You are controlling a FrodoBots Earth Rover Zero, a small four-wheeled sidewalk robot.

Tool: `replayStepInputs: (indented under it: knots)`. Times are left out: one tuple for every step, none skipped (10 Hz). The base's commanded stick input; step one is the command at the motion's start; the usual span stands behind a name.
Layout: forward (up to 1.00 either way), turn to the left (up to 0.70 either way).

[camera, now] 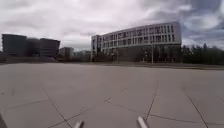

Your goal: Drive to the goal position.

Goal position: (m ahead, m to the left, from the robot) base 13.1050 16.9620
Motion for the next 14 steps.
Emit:
replayStepInputs:
  knots:
    - [1.0,0.4]
    - [1.0,0.4]
    - [1.0,0.4]
    - [1.0,0.4]
    - [1.0,0.4]
    - [1.0,0.4]
    - [1.0,0.4]
    - [1.0,0.4]
    - [1.0,0.4]
    - [1.0,0.4]
    - [1.0,0.4]
    - [1.0,0.4]
    - [1.0,0.4]
    - [1.0,0.4]
